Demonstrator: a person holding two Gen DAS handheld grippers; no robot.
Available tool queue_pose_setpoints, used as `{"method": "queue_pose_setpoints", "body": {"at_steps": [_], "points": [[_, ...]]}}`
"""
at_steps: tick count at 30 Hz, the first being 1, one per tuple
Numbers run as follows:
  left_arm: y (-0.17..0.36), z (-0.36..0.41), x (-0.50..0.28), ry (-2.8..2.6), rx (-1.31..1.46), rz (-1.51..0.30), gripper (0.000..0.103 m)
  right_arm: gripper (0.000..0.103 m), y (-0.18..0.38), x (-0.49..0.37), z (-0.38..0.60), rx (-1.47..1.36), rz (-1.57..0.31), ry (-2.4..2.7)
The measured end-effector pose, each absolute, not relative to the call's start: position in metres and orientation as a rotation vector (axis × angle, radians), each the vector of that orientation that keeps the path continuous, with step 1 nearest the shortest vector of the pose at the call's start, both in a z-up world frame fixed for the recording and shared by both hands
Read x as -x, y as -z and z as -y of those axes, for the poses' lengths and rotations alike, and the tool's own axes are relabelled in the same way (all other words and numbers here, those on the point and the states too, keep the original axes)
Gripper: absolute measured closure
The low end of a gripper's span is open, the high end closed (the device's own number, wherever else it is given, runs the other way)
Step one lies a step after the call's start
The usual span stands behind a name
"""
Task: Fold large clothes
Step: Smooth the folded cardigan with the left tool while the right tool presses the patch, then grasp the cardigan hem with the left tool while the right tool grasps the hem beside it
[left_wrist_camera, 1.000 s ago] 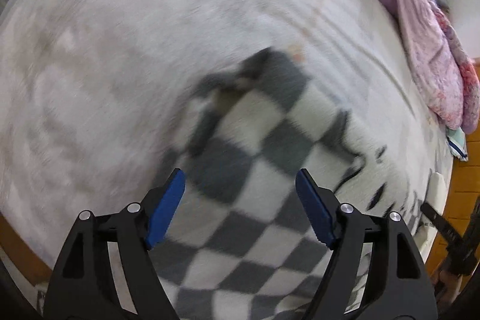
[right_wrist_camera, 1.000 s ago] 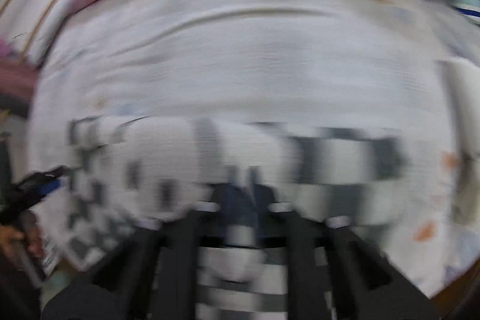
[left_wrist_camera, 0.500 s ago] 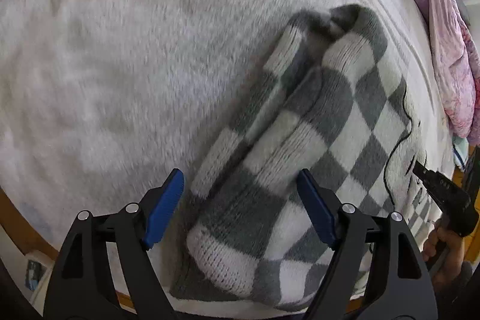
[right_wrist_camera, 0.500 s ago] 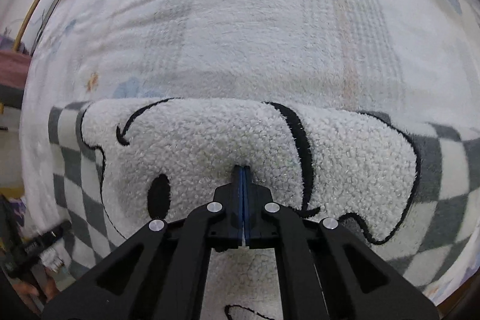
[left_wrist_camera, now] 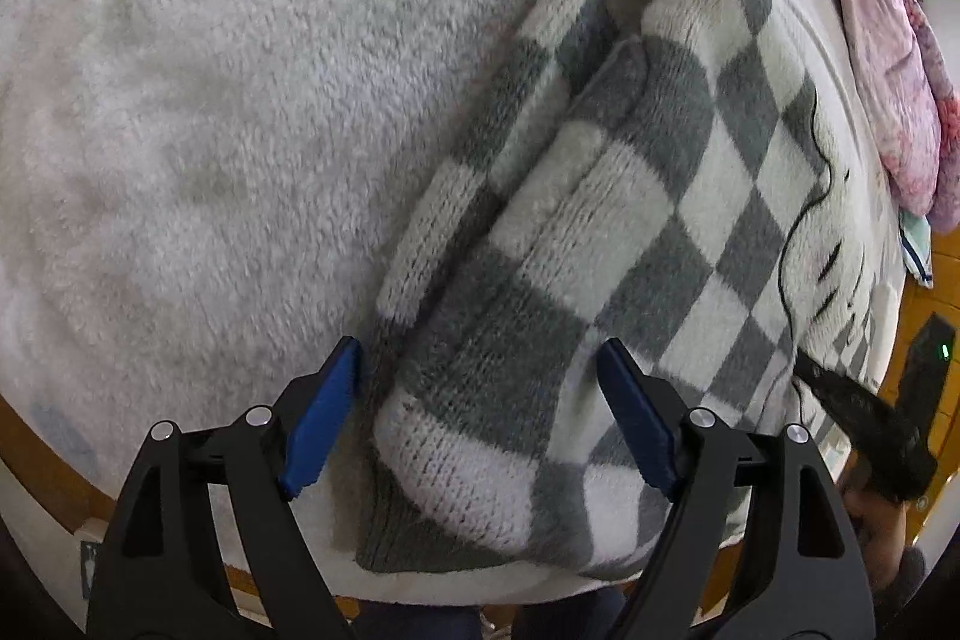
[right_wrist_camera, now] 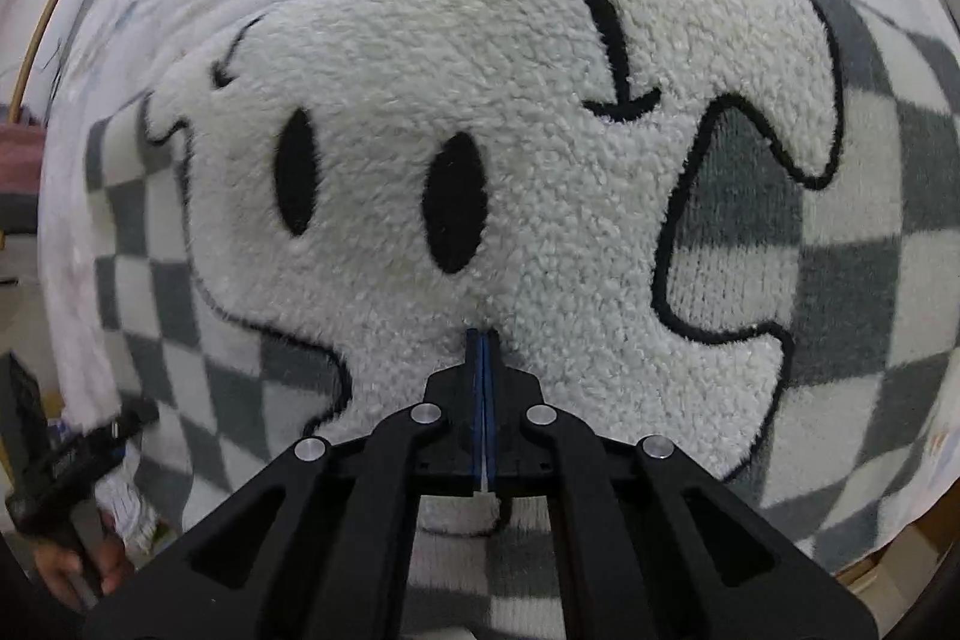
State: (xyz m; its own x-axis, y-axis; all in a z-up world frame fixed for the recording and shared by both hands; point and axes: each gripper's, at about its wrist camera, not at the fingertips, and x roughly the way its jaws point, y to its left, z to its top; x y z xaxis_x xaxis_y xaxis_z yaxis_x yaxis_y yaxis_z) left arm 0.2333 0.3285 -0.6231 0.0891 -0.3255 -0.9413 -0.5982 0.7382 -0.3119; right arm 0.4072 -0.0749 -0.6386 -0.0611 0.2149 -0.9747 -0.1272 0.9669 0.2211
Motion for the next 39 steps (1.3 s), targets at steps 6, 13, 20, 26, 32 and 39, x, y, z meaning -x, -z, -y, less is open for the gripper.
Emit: {"method": "queue_pose_setpoints", "body": {"at_steps": [6, 13, 20, 26, 32, 39], "points": [[0.621, -0.325, -0.226, -0.205, 0.782, -1.516, 0.022, 0.103, 0.624, -0.395, 0.078, -0.067, -1.598, -0.272], [0.629, -0.328, -0.194, -0.196, 0.862, -1.514, 0.022, 0.103, 0.63, -0.332, 0.102, -0.116, -1.709, -0.262], [0.635, -0.323, -0.165, -0.208, 0.886, -1.488, 0.021, 0.103, 0.651, -0.31, 0.115, -0.119, -1.653, -0.308], [0.633, -0.322, -0.149, -0.25, 0.94, -1.445, 0.021, 0.103, 0.635, -0.283, 0.124, -0.178, -1.666, -0.316], [0.637, -0.302, -0.135, -0.268, 0.932, -1.423, 0.021, 0.103, 0.643, -0.259, 0.136, -0.202, -1.647, -0.342], [0.637, -0.287, -0.137, -0.297, 0.941, -1.394, 0.021, 0.103, 0.656, -0.251, 0.128, -0.146, -1.628, -0.399]]}}
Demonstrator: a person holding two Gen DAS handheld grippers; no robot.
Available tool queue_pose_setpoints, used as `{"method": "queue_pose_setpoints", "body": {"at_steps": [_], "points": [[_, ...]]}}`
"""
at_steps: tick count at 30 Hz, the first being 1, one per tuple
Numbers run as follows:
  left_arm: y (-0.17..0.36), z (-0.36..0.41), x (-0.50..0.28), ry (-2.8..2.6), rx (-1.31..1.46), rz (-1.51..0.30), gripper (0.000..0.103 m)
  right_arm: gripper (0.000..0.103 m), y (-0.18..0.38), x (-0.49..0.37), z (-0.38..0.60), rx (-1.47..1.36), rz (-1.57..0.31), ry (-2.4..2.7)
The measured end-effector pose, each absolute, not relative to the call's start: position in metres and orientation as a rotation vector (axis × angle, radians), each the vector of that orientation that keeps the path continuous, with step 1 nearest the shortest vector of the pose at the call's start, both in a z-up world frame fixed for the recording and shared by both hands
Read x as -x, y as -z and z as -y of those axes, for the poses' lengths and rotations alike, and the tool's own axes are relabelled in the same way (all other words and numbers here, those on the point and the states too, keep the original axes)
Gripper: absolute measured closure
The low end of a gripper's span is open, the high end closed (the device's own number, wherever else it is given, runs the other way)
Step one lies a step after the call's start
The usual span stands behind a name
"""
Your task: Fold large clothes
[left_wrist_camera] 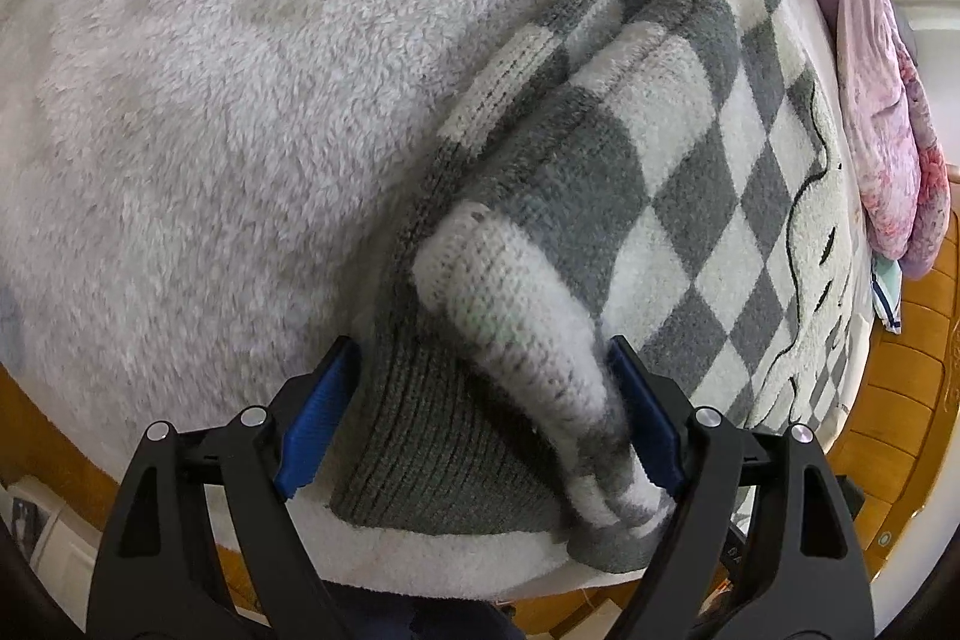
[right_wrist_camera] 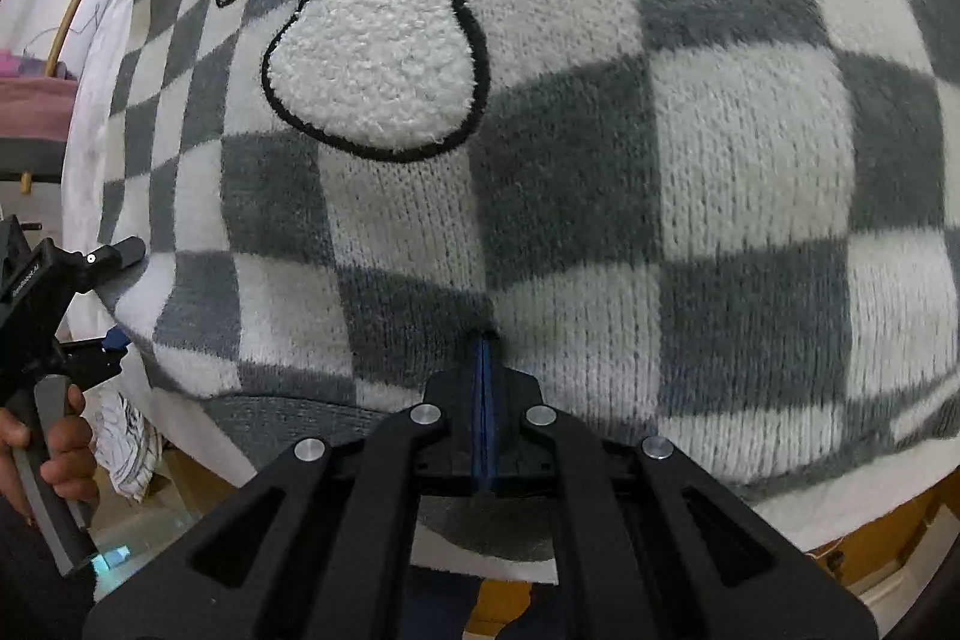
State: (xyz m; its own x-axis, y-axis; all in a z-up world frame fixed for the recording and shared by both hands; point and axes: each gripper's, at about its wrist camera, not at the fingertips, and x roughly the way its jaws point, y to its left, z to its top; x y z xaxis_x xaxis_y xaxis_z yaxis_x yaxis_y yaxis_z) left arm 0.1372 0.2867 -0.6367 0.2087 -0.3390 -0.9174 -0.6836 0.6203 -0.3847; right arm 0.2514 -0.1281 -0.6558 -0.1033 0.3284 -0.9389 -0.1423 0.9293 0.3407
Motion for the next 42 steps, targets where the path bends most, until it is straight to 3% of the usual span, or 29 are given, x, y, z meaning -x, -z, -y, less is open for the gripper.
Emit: {"method": "queue_pose_setpoints", "body": {"at_steps": [5, 13, 18, 21, 22, 26, 28, 37, 42], "points": [[0.636, -0.278, -0.125, -0.308, 0.985, -1.356, 0.021, 0.103, 0.634, -0.255, 0.15, -0.184, -1.648, -0.399], [0.643, -0.276, -0.118, -0.269, 0.982, -1.353, 0.022, 0.103, 0.653, -0.242, 0.147, -0.18, -1.633, -0.415], [0.633, -0.274, -0.122, -0.25, 0.968, -1.353, 0.041, 0.103, 0.643, -0.233, 0.127, -0.118, -1.589, -0.384], [0.629, -0.275, -0.125, -0.214, 0.985, -1.362, 0.062, 0.1, 0.623, -0.221, 0.107, -0.049, -1.509, -0.338], [0.627, -0.275, -0.127, -0.193, 0.989, -1.363, 0.076, 0.098, 0.615, -0.217, 0.101, -0.014, -1.47, -0.329], [0.603, -0.276, -0.138, -0.108, 0.925, -1.373, 0.082, 0.072, 0.584, -0.204, 0.074, 0.022, -1.32, -0.425], [0.594, -0.27, -0.144, -0.073, 0.904, -1.381, 0.082, 0.048, 0.57, -0.196, 0.052, 0.031, -1.247, -0.511], [0.577, -0.274, -0.159, 0.04, 0.978, -1.424, 0.083, 0.036, 0.549, -0.153, -0.049, 0.183, -1.013, -0.789], [0.571, -0.273, -0.163, 0.08, 0.98, -1.435, 0.083, 0.027, 0.552, -0.148, -0.048, 0.288, -0.932, -0.775]]}}
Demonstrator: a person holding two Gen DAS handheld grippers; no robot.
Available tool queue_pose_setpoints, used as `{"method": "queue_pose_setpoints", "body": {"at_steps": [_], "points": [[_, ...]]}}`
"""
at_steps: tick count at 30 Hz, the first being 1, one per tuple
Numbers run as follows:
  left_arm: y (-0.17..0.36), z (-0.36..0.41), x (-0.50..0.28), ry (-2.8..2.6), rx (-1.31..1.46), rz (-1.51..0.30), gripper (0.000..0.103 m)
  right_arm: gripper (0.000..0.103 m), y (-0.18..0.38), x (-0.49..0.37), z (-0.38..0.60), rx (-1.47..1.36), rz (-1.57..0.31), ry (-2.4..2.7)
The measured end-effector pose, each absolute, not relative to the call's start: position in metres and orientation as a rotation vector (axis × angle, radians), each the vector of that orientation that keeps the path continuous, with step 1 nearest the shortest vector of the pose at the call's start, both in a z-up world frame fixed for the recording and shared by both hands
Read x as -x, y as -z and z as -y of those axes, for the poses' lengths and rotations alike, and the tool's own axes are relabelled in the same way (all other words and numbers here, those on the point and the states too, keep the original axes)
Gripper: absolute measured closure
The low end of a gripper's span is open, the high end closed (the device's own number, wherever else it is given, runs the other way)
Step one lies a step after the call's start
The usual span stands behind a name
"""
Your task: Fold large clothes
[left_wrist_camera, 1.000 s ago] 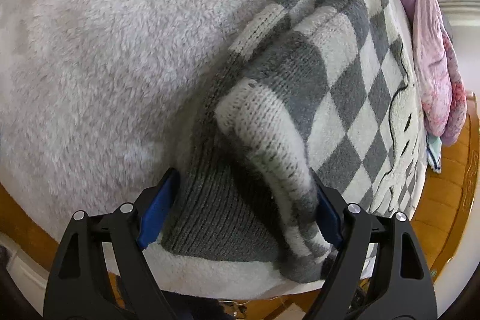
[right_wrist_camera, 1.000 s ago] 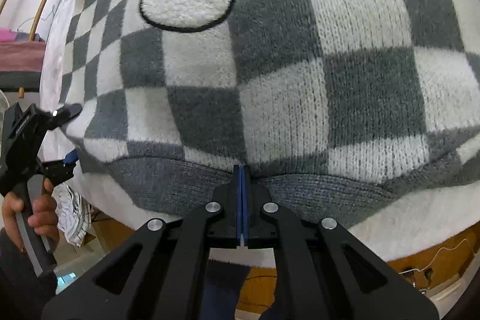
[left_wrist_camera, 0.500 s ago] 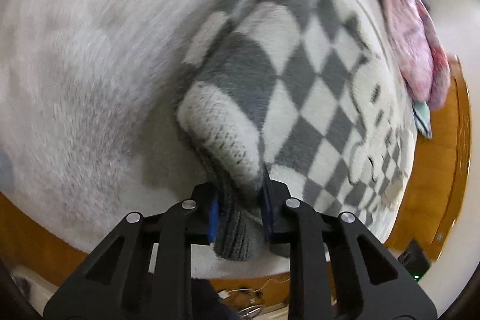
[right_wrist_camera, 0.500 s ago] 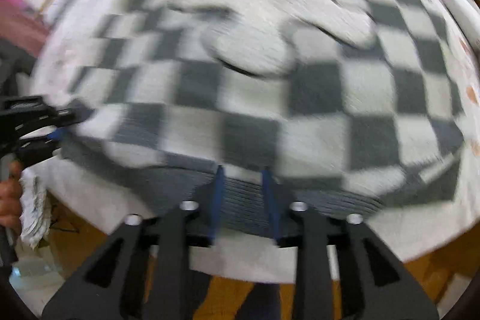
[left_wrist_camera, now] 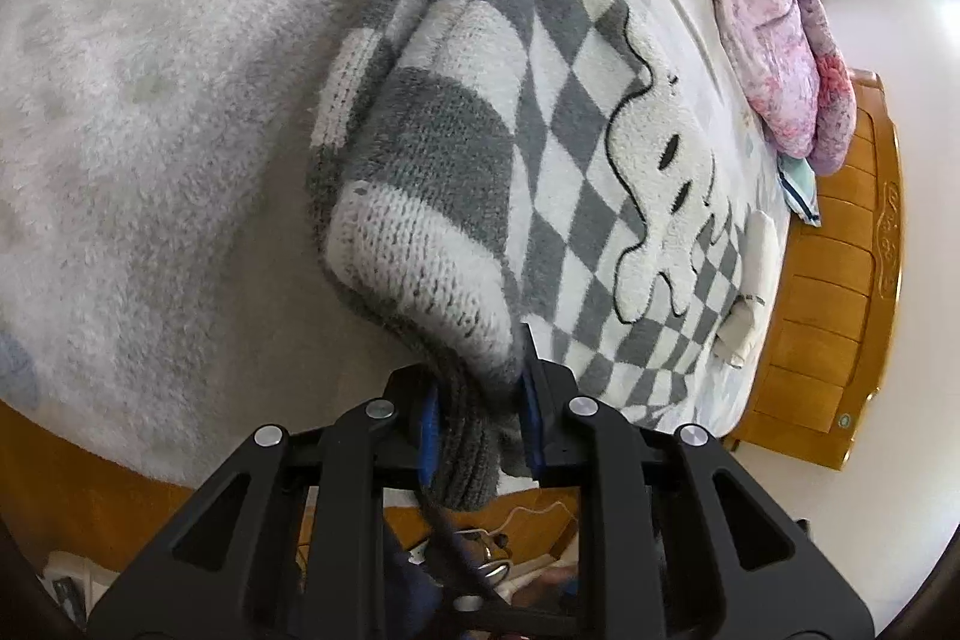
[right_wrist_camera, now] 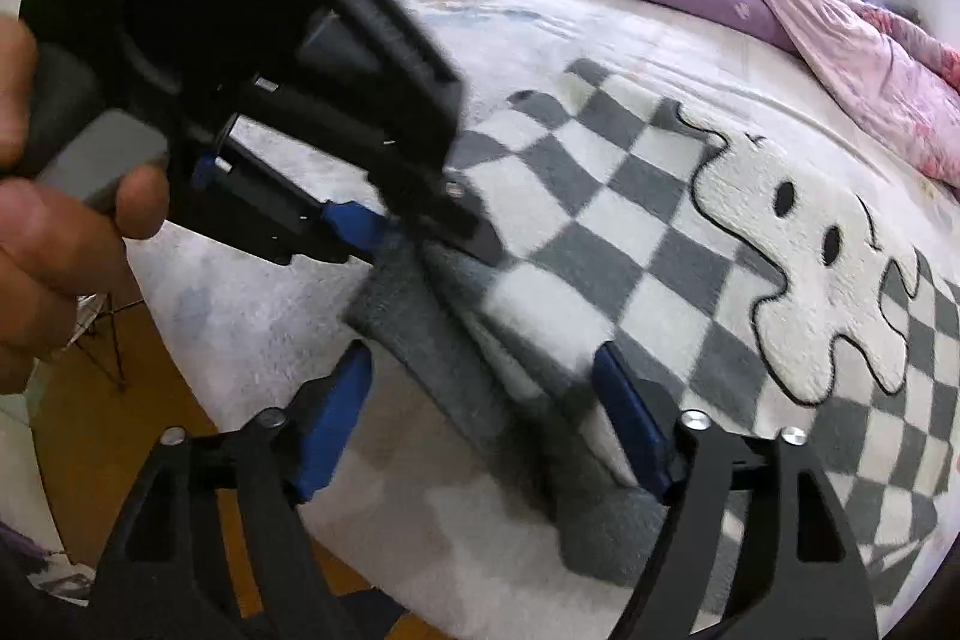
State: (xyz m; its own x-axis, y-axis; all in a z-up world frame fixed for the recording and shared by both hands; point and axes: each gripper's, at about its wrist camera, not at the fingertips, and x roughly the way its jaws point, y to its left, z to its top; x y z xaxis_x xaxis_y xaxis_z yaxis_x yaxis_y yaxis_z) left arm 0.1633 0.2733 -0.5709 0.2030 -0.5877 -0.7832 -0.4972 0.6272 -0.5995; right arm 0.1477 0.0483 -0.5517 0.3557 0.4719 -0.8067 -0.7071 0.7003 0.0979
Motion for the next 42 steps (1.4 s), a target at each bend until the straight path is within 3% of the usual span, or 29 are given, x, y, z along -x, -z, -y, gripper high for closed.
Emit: {"method": "queue_pose_setpoints", "body": {"at_steps": [8, 9, 10, 12, 18, 19, 21, 22, 25, 32, 37, 41, 42], "points": [[0.578, -0.28, -0.167, 0.112, 1.03, -1.456, 0.082, 0.027, 0.573, -0.175, -0.072, 0.335, -0.91, -0.74], [0.58, -0.281, -0.168, 0.114, 1.04, -1.463, 0.081, 0.036, 0.575, -0.175, -0.076, 0.361, -0.906, -0.748], [0.583, -0.284, -0.169, 0.114, 1.059, -1.476, 0.078, 0.051, 0.576, -0.174, -0.081, 0.4, -0.895, -0.763], [0.588, -0.29, -0.17, 0.095, 1.093, -1.494, 0.076, 0.068, 0.58, -0.175, -0.087, 0.42, -0.924, -0.784], [0.592, -0.294, -0.184, 0.116, 1.123, -1.551, 0.07, 0.079, 0.58, -0.187, -0.077, 0.314, -1.002, -0.753], [0.59, -0.294, -0.185, 0.122, 1.126, -1.561, 0.064, 0.079, 0.579, -0.188, -0.076, 0.308, -1.008, -0.753], [0.584, -0.295, -0.183, 0.163, 1.145, -1.569, 0.038, 0.08, 0.581, -0.189, -0.074, 0.302, -1.024, -0.759], [0.58, -0.297, -0.182, 0.177, 1.152, -1.572, 0.02, 0.08, 0.583, -0.192, -0.073, 0.302, -1.028, -0.761], [0.568, -0.316, -0.177, 0.148, 1.139, -1.552, 0.014, 0.082, 0.586, -0.196, -0.066, 0.26, -1.058, -0.765], [0.583, -0.341, -0.225, -0.021, 1.003, -1.517, 0.013, 0.083, 0.582, -0.199, -0.052, 0.134, -1.101, -0.756], [0.6, -0.302, -0.271, -0.085, 0.634, -1.578, 0.014, 0.083, 0.58, -0.208, -0.036, 0.013, -1.136, -0.744], [0.59, -0.274, -0.284, -0.065, 0.462, -1.551, 0.07, 0.083, 0.578, -0.213, -0.015, -0.131, -1.172, -0.717], [0.581, -0.267, -0.285, -0.044, 0.44, -1.53, 0.073, 0.083, 0.577, -0.216, -0.009, -0.174, -1.181, -0.709]]}}
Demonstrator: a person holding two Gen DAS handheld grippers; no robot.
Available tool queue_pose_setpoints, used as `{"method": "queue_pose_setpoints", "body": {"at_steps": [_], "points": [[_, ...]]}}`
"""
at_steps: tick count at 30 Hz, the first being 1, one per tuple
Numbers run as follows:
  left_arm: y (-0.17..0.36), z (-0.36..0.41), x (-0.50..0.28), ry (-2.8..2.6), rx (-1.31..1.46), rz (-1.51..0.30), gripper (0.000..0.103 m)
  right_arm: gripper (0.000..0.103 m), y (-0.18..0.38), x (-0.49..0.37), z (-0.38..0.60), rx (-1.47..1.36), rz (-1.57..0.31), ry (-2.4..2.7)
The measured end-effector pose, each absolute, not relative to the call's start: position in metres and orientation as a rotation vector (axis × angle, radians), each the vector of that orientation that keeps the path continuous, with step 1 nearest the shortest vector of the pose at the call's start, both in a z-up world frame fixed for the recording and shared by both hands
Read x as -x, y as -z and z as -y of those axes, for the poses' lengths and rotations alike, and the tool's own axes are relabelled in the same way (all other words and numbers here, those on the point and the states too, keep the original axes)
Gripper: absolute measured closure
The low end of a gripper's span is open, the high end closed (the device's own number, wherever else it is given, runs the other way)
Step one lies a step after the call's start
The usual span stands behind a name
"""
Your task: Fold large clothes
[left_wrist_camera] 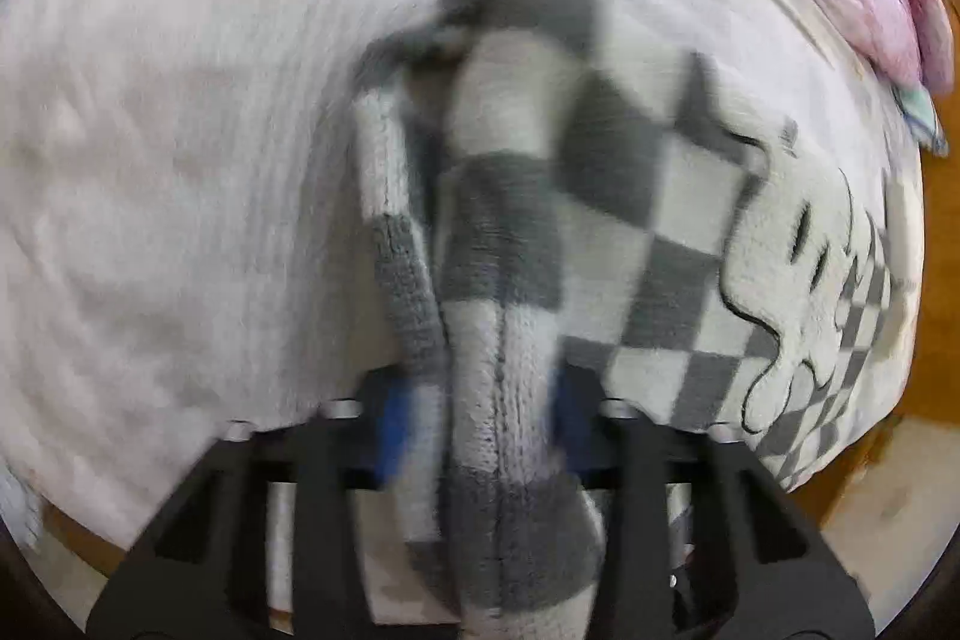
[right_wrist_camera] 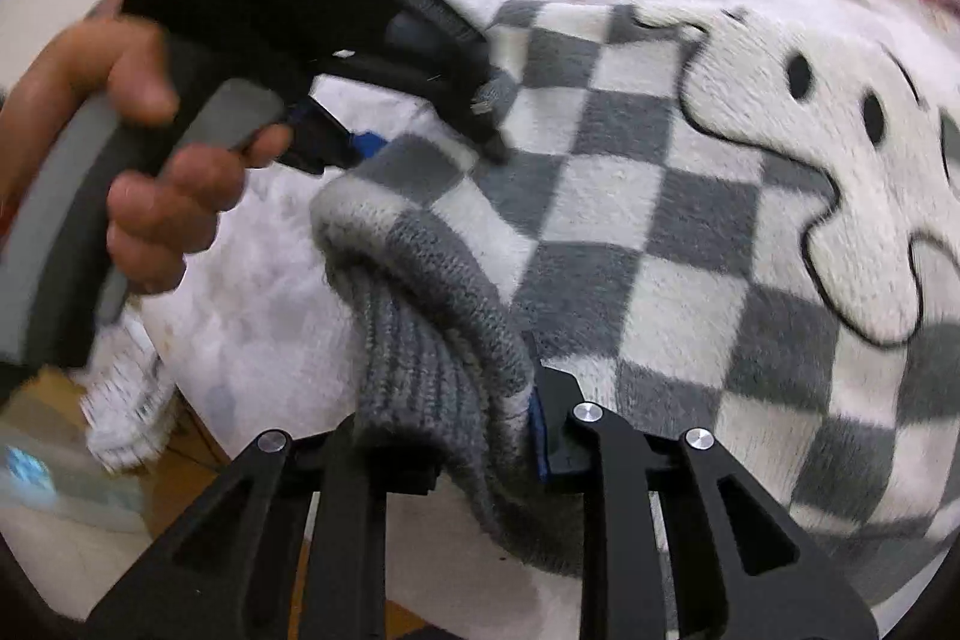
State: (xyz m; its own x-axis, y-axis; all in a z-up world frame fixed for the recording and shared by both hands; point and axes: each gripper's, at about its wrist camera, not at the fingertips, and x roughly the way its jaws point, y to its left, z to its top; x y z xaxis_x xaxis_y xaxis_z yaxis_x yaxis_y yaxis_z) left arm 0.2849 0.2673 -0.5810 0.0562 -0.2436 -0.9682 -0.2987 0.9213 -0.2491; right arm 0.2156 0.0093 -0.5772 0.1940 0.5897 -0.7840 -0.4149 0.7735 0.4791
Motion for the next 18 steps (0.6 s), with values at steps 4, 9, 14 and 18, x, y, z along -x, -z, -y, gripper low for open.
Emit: {"method": "queue_pose_setpoints", "body": {"at_steps": [4, 9, 14, 18], "points": [[0.534, -0.232, -0.285, 0.011, 0.3, -1.419, 0.076, 0.083, 0.567, -0.226, 0.032, -0.42, -1.192, -0.667], [0.468, -0.159, -0.292, 0.102, 0.235, -1.271, 0.076, 0.083, 0.541, -0.231, 0.11, -0.676, -1.14, -0.579], [0.432, -0.061, -0.308, 0.185, 0.18, -1.193, 0.076, 0.083, 0.53, -0.228, 0.187, -0.833, -1.085, -0.473], [0.427, 0.028, -0.318, 0.257, 0.12, -1.174, 0.076, 0.084, 0.532, -0.221, 0.253, -0.924, -1.056, -0.356]]}}
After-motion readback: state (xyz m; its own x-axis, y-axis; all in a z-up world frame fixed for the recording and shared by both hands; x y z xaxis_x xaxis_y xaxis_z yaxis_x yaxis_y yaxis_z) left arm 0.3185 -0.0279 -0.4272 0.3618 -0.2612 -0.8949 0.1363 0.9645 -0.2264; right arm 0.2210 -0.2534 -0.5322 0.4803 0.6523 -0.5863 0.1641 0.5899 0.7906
